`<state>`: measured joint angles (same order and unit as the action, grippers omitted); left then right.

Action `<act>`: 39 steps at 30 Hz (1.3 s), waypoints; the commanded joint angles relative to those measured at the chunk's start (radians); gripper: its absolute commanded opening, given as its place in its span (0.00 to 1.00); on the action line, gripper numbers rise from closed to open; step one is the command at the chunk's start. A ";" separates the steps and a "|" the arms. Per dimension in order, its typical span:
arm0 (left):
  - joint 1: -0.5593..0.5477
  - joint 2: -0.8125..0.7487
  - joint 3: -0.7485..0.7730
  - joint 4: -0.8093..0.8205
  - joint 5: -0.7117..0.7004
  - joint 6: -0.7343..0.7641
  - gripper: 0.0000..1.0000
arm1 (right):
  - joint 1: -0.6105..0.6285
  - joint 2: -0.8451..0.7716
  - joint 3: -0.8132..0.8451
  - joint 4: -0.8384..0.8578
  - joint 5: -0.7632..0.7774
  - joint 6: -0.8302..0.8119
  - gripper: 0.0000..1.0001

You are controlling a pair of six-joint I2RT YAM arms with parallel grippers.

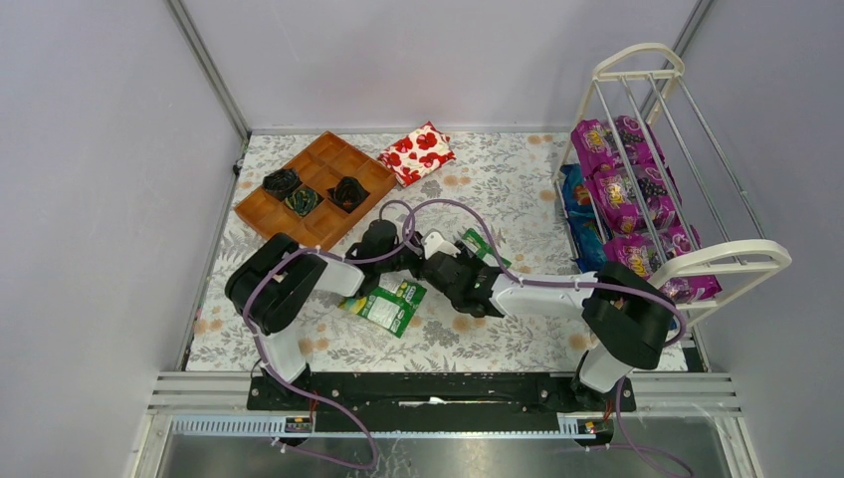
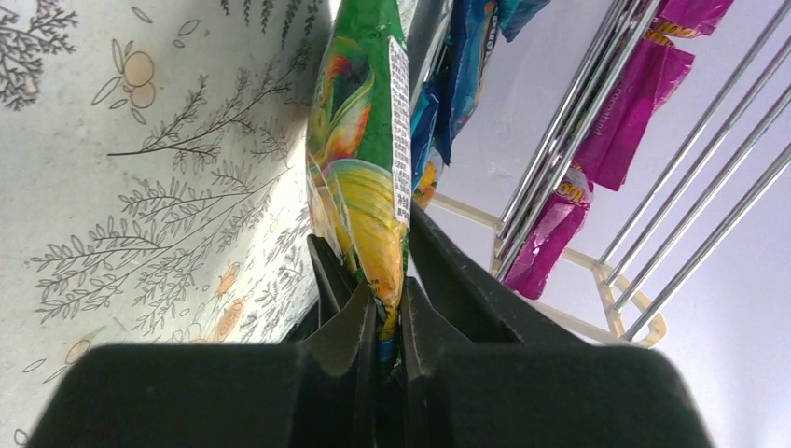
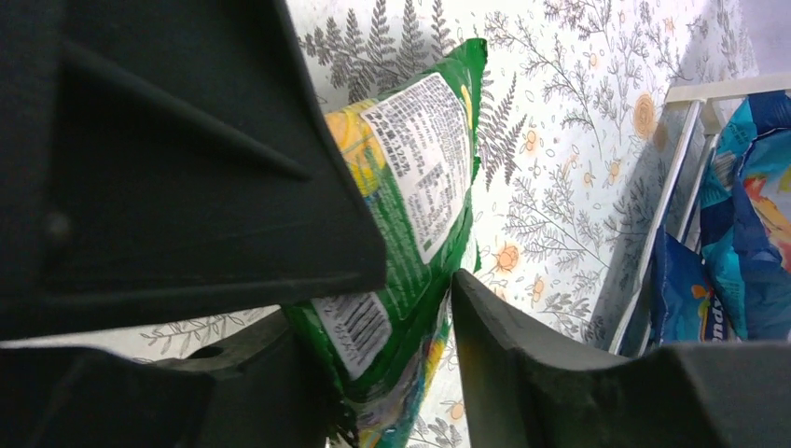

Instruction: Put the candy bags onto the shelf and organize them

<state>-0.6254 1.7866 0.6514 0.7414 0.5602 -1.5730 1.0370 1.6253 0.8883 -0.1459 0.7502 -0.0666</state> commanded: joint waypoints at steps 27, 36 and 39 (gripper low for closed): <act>0.408 -0.535 0.179 -0.764 -0.032 0.655 0.84 | -0.097 -0.373 0.074 0.005 -0.084 -0.060 0.16; 0.408 -0.473 0.213 -0.801 0.092 0.789 0.84 | -0.244 -0.399 0.398 -0.070 -0.073 -0.267 0.17; 0.407 -0.466 0.234 -0.845 0.096 0.852 0.84 | -0.303 -0.372 0.516 -0.080 -0.021 -0.355 0.17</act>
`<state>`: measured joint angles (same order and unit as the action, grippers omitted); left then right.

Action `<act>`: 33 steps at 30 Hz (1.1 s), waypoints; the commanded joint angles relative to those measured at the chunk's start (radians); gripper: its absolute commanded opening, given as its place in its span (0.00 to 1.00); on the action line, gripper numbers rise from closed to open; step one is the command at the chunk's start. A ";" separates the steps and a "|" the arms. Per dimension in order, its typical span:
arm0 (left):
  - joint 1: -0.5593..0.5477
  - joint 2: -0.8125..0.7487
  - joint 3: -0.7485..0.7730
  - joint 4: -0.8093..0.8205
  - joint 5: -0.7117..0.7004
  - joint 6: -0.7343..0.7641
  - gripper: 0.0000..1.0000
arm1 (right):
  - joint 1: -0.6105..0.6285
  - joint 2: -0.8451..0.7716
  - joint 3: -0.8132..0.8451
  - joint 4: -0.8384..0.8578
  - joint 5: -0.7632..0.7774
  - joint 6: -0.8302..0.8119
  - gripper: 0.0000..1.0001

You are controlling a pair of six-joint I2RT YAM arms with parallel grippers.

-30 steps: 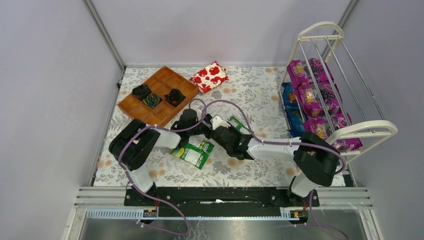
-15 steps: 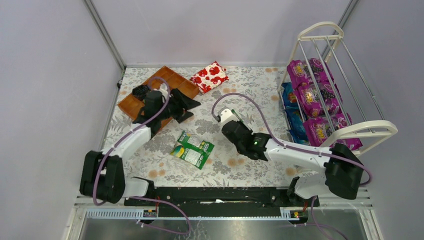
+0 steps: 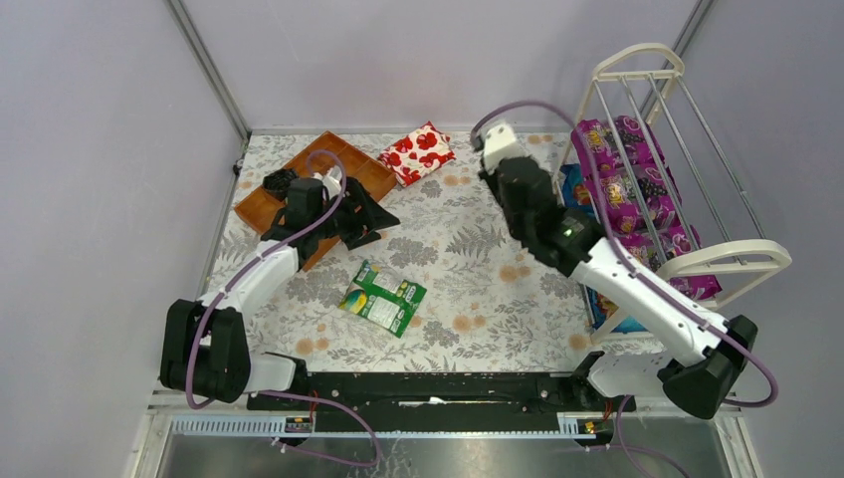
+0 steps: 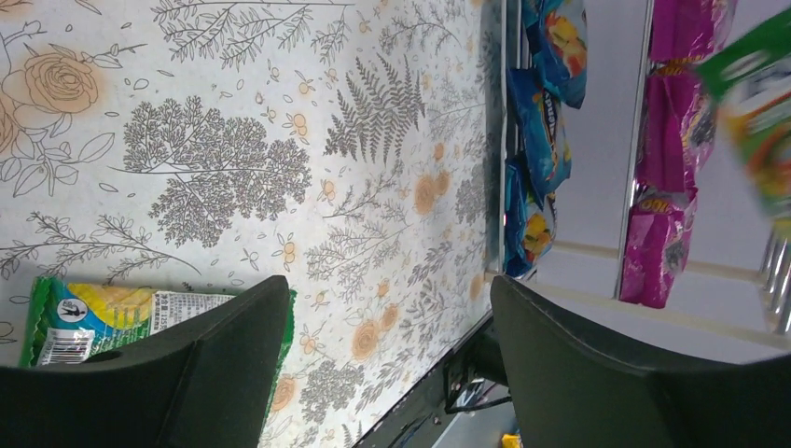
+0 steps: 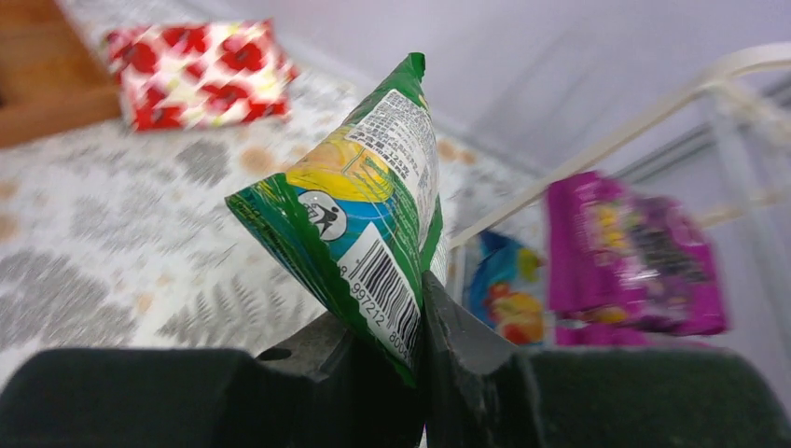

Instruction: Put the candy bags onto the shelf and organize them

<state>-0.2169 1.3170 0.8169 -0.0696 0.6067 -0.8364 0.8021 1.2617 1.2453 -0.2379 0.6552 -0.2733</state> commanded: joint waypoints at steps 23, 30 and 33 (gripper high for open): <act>-0.255 0.075 0.120 -0.117 0.022 0.241 0.84 | -0.581 0.372 0.671 0.199 0.283 -0.637 0.15; -0.277 0.110 0.123 -0.116 0.028 0.240 0.84 | -0.636 0.470 0.734 0.222 0.346 -0.662 0.16; -0.275 0.122 0.122 -0.116 0.030 0.238 0.84 | -0.642 0.492 0.743 0.227 0.364 -0.649 0.16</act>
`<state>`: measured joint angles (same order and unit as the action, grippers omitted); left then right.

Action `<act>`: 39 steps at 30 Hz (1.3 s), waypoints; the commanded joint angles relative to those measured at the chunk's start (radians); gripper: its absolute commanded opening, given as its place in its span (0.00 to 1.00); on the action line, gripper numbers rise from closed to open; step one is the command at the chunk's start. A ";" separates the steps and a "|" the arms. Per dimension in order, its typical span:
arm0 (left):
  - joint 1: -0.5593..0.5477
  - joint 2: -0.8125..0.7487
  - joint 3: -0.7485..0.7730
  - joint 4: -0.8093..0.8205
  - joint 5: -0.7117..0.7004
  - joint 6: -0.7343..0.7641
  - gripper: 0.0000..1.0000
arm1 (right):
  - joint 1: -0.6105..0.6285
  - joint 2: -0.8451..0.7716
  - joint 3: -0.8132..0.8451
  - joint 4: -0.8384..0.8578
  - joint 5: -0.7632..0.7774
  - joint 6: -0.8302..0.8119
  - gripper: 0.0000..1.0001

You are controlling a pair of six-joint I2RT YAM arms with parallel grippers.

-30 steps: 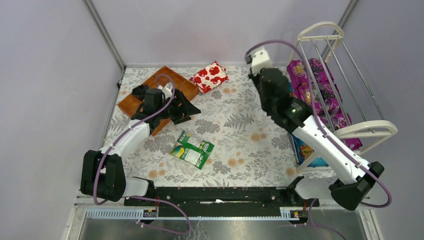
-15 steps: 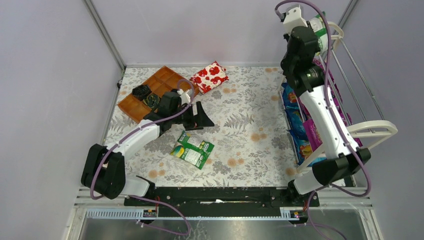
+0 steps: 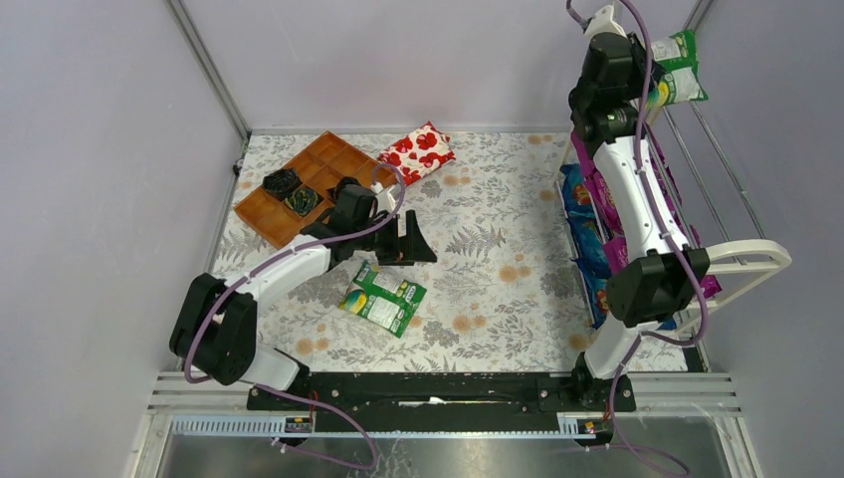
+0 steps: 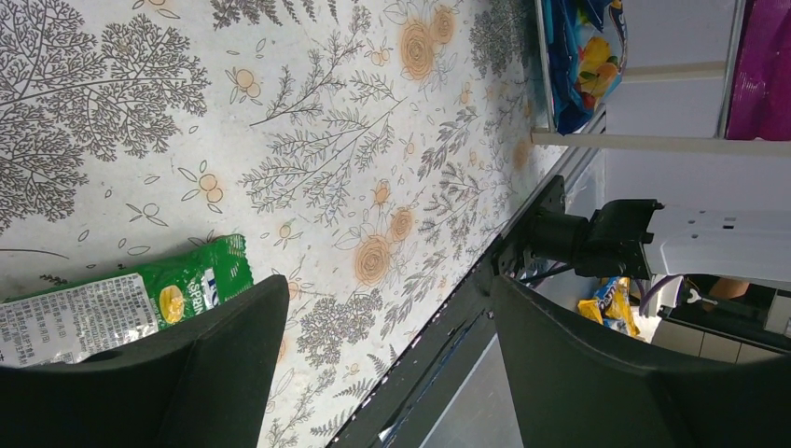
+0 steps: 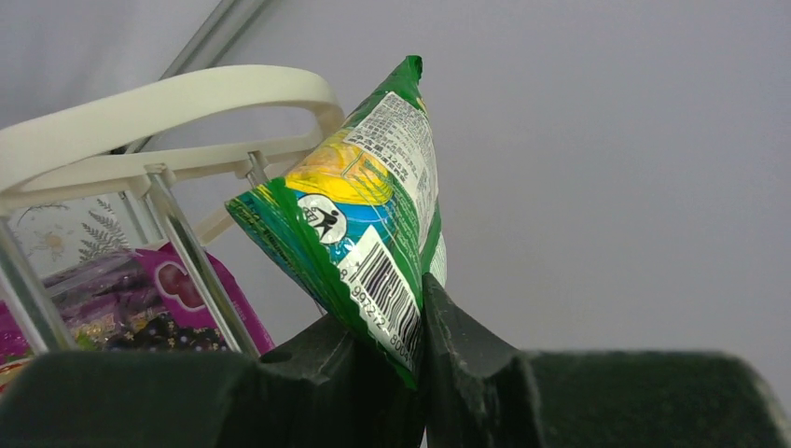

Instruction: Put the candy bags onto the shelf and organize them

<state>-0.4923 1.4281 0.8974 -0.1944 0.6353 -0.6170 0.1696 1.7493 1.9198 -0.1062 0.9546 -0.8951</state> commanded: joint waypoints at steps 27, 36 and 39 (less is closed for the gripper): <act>0.038 0.022 0.017 0.054 0.040 -0.014 0.84 | -0.049 0.075 0.035 -0.006 0.078 0.112 0.27; 0.038 0.017 0.014 0.065 0.048 -0.023 0.84 | -0.028 0.057 0.137 -0.202 -0.048 0.301 0.86; 0.040 0.014 0.012 0.066 0.050 -0.025 0.84 | -0.027 0.049 0.168 -0.248 -0.094 0.351 0.93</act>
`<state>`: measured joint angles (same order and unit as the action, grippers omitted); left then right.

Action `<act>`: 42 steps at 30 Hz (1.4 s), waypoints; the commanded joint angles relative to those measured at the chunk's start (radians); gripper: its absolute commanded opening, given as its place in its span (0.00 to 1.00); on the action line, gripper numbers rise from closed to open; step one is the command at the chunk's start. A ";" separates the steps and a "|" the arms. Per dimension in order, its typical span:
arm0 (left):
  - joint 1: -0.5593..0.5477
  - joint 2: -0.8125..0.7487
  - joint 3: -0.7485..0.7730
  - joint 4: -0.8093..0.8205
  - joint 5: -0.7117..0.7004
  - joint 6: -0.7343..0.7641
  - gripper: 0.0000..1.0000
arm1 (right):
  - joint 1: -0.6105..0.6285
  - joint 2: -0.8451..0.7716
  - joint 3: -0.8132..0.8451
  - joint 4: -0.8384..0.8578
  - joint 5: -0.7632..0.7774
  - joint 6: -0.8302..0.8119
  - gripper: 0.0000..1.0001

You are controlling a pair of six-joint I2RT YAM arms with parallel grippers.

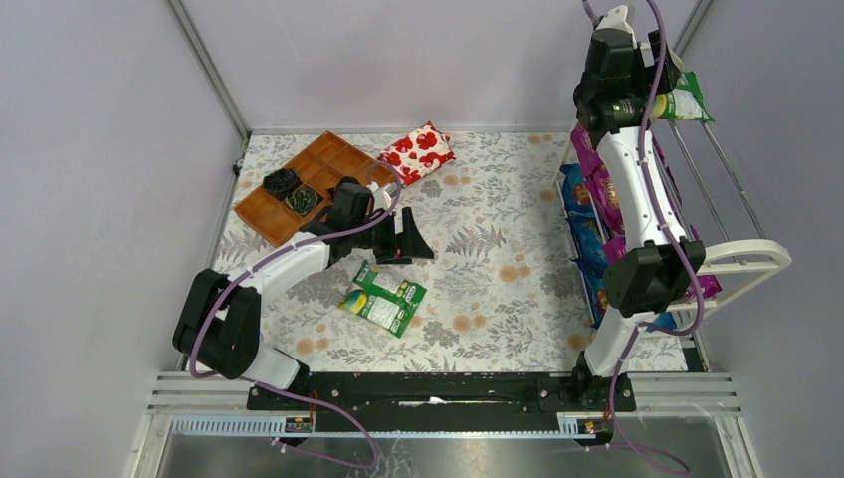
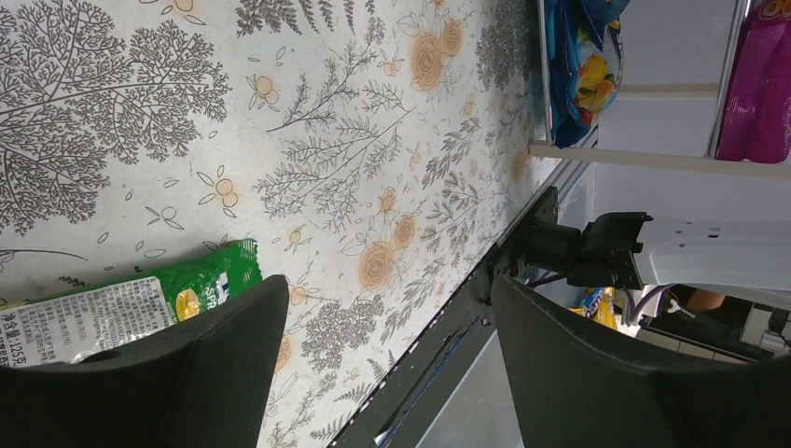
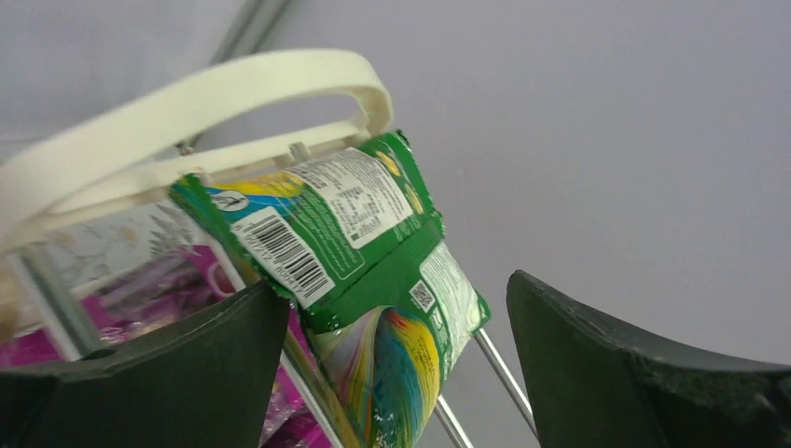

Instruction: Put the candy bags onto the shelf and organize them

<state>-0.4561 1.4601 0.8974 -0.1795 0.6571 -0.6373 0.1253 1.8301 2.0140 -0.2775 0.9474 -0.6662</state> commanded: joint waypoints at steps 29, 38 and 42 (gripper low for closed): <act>-0.013 -0.040 -0.008 0.075 0.056 -0.016 0.85 | -0.026 -0.064 0.141 -0.283 -0.345 0.289 0.77; -0.013 -0.039 -0.007 0.071 0.047 -0.011 0.85 | -0.045 -0.014 0.174 -0.306 -0.369 0.279 0.70; -0.013 -0.032 -0.006 0.071 0.049 -0.013 0.85 | -0.044 -0.012 0.152 -0.302 -0.370 0.260 0.71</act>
<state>-0.4664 1.4593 0.8898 -0.1551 0.6933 -0.6552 0.0860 1.8145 2.1559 -0.5873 0.5823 -0.3748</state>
